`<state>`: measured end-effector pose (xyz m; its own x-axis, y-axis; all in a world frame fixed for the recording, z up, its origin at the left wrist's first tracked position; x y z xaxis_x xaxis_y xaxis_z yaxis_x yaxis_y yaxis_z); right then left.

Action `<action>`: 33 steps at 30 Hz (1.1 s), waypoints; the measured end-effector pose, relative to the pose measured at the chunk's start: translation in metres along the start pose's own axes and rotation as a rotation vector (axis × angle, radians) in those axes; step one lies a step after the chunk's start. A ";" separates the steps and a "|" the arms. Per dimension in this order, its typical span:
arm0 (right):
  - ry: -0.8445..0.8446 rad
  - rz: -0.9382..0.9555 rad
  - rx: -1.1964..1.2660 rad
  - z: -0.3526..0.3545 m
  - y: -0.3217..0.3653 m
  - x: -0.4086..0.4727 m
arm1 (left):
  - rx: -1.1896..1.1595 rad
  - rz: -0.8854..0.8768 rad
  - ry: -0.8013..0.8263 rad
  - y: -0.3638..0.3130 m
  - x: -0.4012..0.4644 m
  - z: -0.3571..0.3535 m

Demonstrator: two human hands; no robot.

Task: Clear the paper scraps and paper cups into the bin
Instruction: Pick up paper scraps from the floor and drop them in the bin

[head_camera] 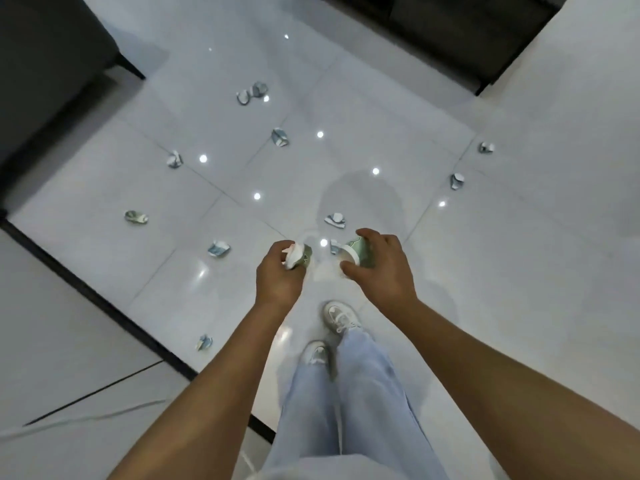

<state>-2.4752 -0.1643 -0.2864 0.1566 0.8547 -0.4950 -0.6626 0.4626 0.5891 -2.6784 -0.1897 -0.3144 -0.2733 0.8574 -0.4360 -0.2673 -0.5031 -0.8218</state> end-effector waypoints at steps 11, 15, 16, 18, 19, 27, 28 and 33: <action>-0.267 -0.145 0.352 0.129 -0.068 -0.143 | 0.123 -0.251 0.328 -0.112 -0.126 -0.088; -0.385 -0.257 0.436 0.171 -0.138 -0.187 | 0.183 -0.335 0.483 -0.123 -0.178 -0.157; -0.412 -0.287 0.462 0.181 -0.158 -0.198 | 0.202 -0.359 0.523 -0.125 -0.193 -0.177; -0.463 -0.339 0.508 0.201 -0.201 -0.222 | 0.234 -0.384 0.599 -0.125 -0.225 -0.219; -0.488 -0.362 0.525 0.211 -0.224 -0.234 | 0.253 -0.393 0.635 -0.125 -0.244 -0.241; -0.620 -0.524 0.538 0.270 -0.396 -0.339 | 0.279 -0.408 0.909 -0.105 -0.406 -0.399; -0.634 -0.547 0.555 0.275 -0.416 -0.350 | 0.282 -0.409 0.931 -0.103 -0.424 -0.415; -0.709 -0.664 0.654 0.294 -0.500 -0.399 | 0.364 -0.443 1.047 -0.092 -0.498 -0.478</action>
<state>-1.9913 -0.6670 -0.1955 0.8404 0.2442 -0.4839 0.1736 0.7245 0.6671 -2.0763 -0.5184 -0.1966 0.7499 0.5506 -0.3667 -0.4407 0.0024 -0.8976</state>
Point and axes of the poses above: each hand's wrist, its own x-axis towards the middle knuckle, its own z-axis out of the back of the hand, y = z × x, the point moved 9 cm from there along x, towards the middle knuckle, and after that the axes turned 9 degrees about -z, right-handed, at the moved point
